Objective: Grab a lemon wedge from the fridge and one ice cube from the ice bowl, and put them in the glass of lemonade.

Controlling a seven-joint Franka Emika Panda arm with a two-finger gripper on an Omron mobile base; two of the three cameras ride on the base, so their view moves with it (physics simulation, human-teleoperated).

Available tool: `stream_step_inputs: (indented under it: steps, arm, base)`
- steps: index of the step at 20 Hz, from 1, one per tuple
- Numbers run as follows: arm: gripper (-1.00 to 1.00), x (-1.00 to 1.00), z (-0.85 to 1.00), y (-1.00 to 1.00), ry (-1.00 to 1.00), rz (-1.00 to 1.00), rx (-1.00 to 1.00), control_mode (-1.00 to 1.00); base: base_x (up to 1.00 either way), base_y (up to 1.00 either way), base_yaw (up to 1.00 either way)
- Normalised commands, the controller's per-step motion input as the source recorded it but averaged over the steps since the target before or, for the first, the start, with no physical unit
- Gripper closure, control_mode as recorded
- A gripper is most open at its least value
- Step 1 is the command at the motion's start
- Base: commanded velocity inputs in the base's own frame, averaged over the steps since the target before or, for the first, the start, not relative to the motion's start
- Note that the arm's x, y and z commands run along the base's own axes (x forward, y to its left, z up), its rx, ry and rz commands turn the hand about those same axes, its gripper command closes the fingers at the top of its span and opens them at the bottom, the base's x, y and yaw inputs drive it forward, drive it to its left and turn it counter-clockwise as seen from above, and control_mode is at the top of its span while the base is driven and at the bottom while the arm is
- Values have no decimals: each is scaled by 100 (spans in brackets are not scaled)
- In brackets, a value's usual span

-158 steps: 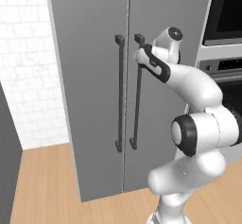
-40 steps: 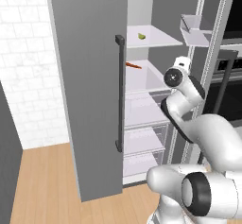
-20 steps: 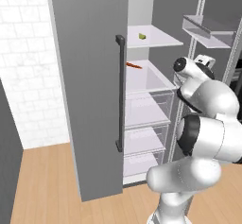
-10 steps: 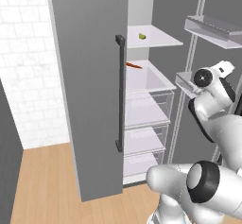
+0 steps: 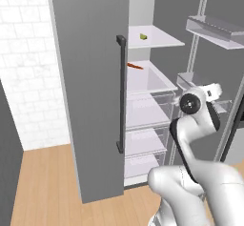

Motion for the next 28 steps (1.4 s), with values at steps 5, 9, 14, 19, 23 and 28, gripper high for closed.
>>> stream_step_inputs:
  steps: [5, 9, 14, 19, 23, 28]
  arm:
    - [-100, -57, 16, 98, -7, 3, 50, -100]
    - [-100, -46, 30, 82, 0, 7, 58, -100]
    - [-100, -29, 6, 69, 13, 18, 57, -100]
    - [-100, -20, -45, -7, 11, 35, 24, -100]
    - [-100, -46, -45, -14, 7, 21, -2, -100]
    - [-100, -30, -24, 13, 0, 1, -18, -100]
  base:
    - [0, 0, 0]
    - [0, 0, 0]
    - [0, 0, 0]
    - [0, 0, 0]
    - [0, 0, 0]
    - [0, 0, 0]
